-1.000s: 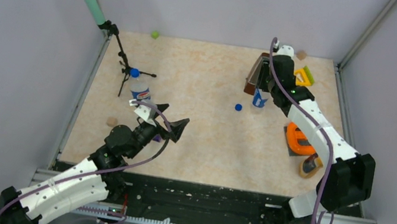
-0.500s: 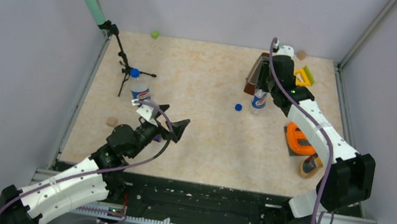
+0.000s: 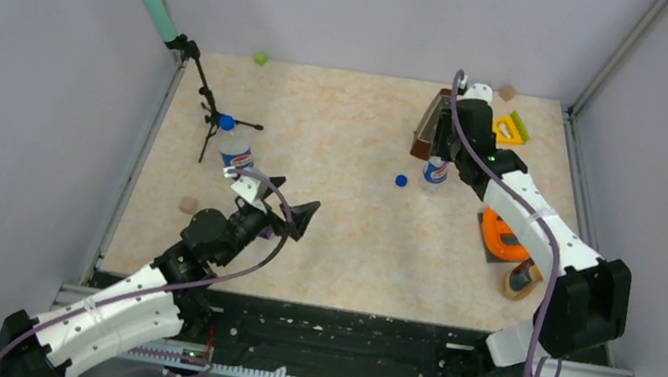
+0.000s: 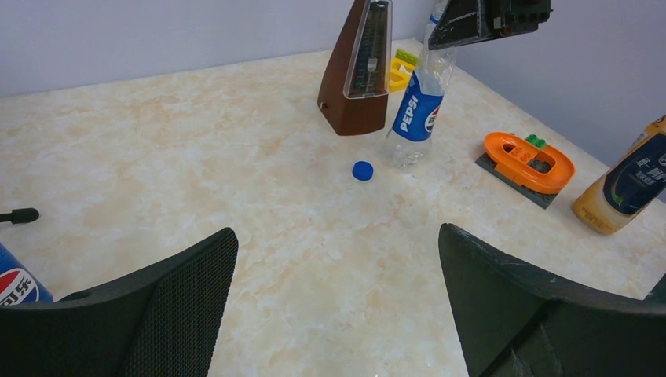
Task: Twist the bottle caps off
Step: Place the plastic bottle at the center of the board.
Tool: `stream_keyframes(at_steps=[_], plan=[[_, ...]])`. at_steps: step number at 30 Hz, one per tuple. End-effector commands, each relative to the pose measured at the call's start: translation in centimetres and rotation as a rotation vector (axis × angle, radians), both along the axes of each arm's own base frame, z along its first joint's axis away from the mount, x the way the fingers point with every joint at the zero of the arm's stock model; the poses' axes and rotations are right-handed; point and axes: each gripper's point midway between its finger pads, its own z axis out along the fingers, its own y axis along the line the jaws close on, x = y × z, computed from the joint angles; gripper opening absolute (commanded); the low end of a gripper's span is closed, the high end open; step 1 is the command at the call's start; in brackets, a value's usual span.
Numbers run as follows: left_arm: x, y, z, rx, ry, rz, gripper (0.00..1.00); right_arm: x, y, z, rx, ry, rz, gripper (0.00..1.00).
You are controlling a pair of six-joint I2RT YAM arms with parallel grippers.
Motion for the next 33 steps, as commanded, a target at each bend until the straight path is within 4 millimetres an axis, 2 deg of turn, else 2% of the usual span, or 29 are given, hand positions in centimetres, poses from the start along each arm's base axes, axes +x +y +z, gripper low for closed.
stream_keyframes(at_steps=[1, 18, 25, 29, 33], plan=[[0.1, -0.1, 1.3, -0.027, -0.031, 0.001, 0.98, -0.5, -0.6, 2.4, 0.032, -0.062, -0.006, 0.44], [0.1, -0.2, 1.3, -0.031, -0.026, -0.005, 0.98, -2.3, -0.8, 3.9, 0.062, -0.072, 0.011, 0.49], [0.1, -0.1, 1.2, -0.028, -0.023, -0.003, 0.98, -4.8, -1.6, 5.7, 0.079, -0.104, 0.034, 0.52], [0.2, -0.1, 1.2, -0.027, -0.029, 0.005, 0.98, -6.3, -2.1, 5.6, 0.075, -0.093, 0.042, 0.52], [0.2, -0.2, 1.4, -0.026, -0.029, -0.001, 0.98, -8.2, -4.0, 6.9, 0.066, -0.120, -0.015, 0.52]])
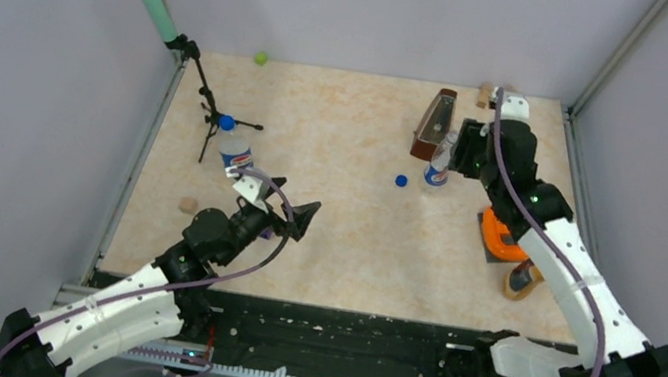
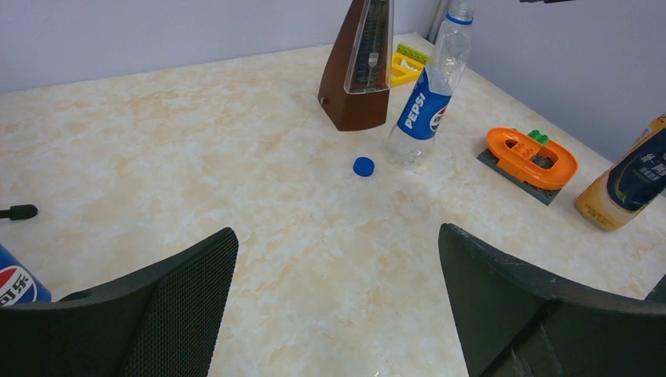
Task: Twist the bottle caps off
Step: Place the plastic bottle at the center of the board, then pick up the plastic bottle at the center of the board.
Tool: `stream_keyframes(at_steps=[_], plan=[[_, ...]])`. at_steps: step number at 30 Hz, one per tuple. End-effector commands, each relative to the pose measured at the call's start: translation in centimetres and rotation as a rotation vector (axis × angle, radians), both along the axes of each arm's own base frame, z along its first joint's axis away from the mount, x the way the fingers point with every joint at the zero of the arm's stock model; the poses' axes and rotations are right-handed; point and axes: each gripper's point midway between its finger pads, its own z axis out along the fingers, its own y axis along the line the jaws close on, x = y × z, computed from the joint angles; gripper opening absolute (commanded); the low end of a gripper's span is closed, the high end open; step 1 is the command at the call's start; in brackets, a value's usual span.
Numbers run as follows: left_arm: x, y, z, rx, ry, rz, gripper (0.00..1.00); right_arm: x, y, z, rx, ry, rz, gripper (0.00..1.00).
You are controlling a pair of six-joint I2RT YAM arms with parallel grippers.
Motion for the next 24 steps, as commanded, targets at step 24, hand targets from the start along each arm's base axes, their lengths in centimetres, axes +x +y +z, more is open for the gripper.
stream_keyframes(at_steps=[24], plan=[[1.0, -1.6, 0.4, 0.045, -0.028, -0.033, 0.98, -17.4, -16.7, 1.8, -0.228, 0.186, -0.649, 0.54]])
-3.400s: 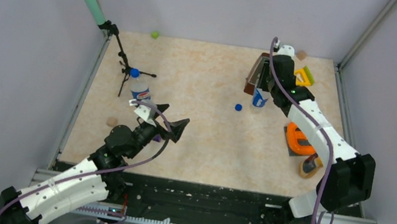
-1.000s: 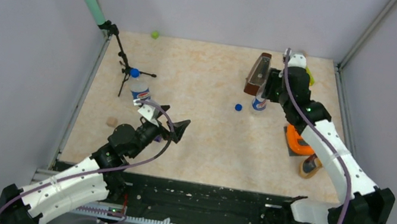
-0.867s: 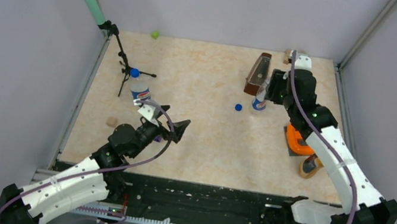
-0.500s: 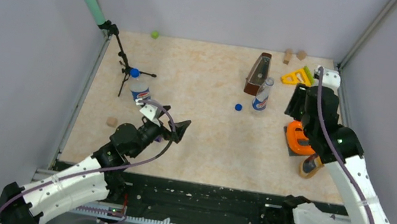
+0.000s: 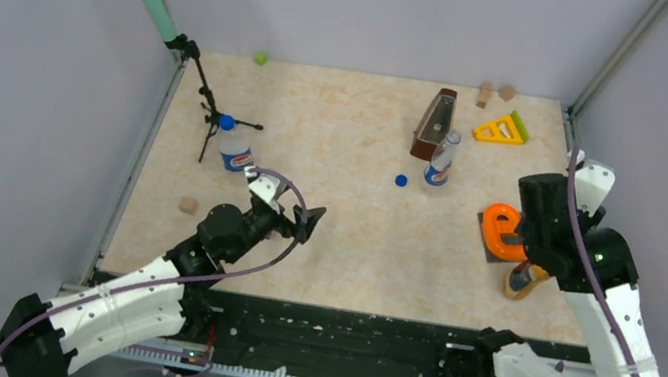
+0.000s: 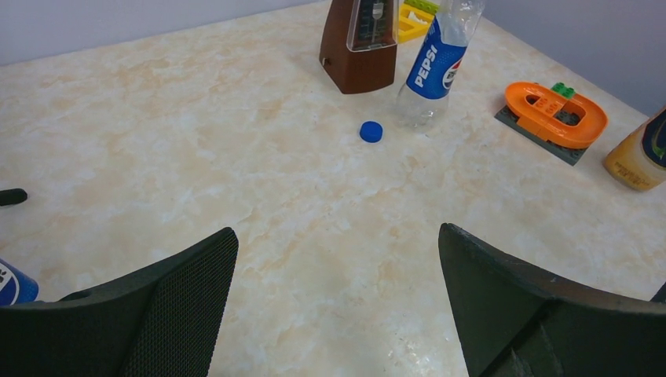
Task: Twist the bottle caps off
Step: Pick up the plastic bottle at the center of the board.
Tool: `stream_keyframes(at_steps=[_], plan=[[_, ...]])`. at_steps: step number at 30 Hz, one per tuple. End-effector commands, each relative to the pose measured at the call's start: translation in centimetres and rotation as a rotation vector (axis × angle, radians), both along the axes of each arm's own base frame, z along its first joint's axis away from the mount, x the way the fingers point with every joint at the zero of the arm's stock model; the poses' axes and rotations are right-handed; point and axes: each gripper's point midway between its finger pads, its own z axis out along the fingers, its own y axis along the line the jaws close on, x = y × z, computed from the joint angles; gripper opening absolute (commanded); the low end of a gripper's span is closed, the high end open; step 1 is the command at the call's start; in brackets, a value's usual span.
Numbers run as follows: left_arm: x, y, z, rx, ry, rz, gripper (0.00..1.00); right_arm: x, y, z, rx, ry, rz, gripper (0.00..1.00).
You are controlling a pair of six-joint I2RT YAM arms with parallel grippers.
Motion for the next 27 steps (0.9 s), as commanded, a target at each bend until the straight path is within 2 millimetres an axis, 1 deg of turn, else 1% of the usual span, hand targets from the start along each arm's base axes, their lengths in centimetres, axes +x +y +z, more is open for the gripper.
stream_keyframes(at_steps=[1, 2, 4, 7, 9, 11, 13, 16, 17, 20, 23, 27], plan=[[0.2, -0.7, 3.1, -0.049, -0.072, -0.026, 0.98, -2.3, -2.1, 0.9, -0.039, 0.007, -0.091, 0.54], [0.2, -0.8, 3.0, -0.048, -0.071, -0.030, 0.98, -2.4, -2.3, 1.0, -0.046, 0.008, -0.107, 0.54], [0.1, -0.9, 3.1, -0.049, -0.070, -0.035, 0.98, -2.0, -1.9, 0.6, -0.039, 0.028, -0.097, 0.54], [0.0, -0.8, 3.1, -0.050, -0.071, -0.035, 0.98, -1.6, -1.6, -0.6, -0.042, 0.057, -0.116, 0.54], [0.0, -0.7, 3.1, -0.049, -0.074, -0.033, 0.98, -1.2, -1.6, -1.6, -0.039, 0.053, -0.130, 0.54], [-0.1, -0.5, 3.1, -0.045, -0.075, -0.029, 0.98, -1.2, -1.8, -2.2, -0.037, 0.024, -0.158, 0.54], [-0.2, -0.4, 3.3, -0.051, -0.080, -0.027, 0.98, -1.4, -2.2, -2.2, -0.028, -0.010, -0.190, 0.56], [-0.3, -0.4, 3.4, -0.062, -0.082, -0.033, 0.98, -1.7, -2.9, -1.4, -0.027, -0.064, -0.221, 0.57], [-0.3, -0.5, 3.3, -0.061, -0.083, -0.036, 0.98, -1.8, -3.0, -1.5, -0.031, -0.067, -0.220, 0.57], [-0.3, -0.6, 3.4, -0.061, -0.082, -0.042, 0.98, -1.8, -3.2, -1.7, -0.033, -0.052, -0.233, 0.63], [-0.5, -0.8, 3.5, -0.070, -0.078, -0.055, 0.99, -2.1, -3.5, -1.7, -0.038, -0.053, -0.267, 0.63], [-0.6, -0.9, 3.7, -0.082, -0.084, -0.064, 0.98, -1.5, -3.0, -1.8, 0.003, -0.077, -0.246, 0.61]])
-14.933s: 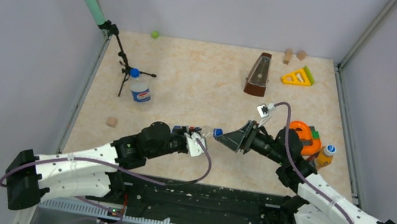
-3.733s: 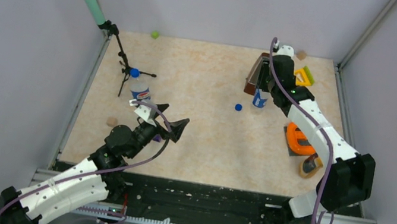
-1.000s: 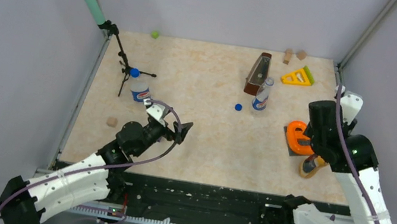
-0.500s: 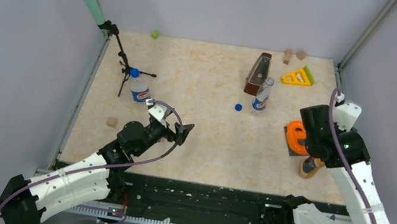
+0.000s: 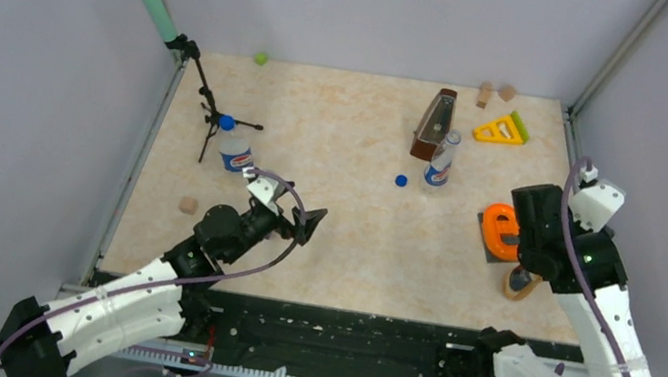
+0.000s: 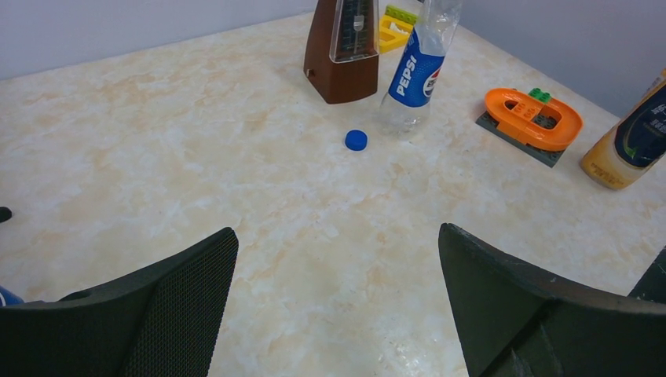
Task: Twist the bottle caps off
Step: Pick up the plastic bottle at the center of the board.
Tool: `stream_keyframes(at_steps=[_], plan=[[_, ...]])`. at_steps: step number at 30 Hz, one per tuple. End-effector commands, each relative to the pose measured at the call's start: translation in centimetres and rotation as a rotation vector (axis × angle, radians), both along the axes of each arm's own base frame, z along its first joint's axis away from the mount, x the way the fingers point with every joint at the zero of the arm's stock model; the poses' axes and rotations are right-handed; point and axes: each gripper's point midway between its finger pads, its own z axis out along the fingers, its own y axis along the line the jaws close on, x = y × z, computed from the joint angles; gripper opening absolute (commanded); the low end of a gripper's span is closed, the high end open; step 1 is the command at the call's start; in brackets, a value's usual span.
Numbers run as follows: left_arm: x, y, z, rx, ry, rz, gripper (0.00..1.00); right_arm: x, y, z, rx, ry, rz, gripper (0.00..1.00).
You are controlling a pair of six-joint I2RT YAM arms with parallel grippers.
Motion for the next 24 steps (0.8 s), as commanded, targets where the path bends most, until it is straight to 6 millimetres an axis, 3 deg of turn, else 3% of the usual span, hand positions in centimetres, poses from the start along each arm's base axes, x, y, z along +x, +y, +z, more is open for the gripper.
stream_keyframes(at_steps=[1, 6, 24], plan=[[-0.1, -0.5, 3.1, -0.070, -0.063, -0.024, 0.98, 0.2, -0.3, 0.2, 0.024, -0.054, -0.045, 0.61], [-0.2, -0.4, 3.1, -0.066, -0.060, -0.022, 0.98, 0.4, -0.2, -1.3, 0.069, -0.110, -0.073, 0.61], [-0.2, 0.1, 3.0, -0.054, -0.063, -0.005, 0.98, 1.0, -1.7, -2.8, 0.011, -0.099, -0.126, 0.55]])
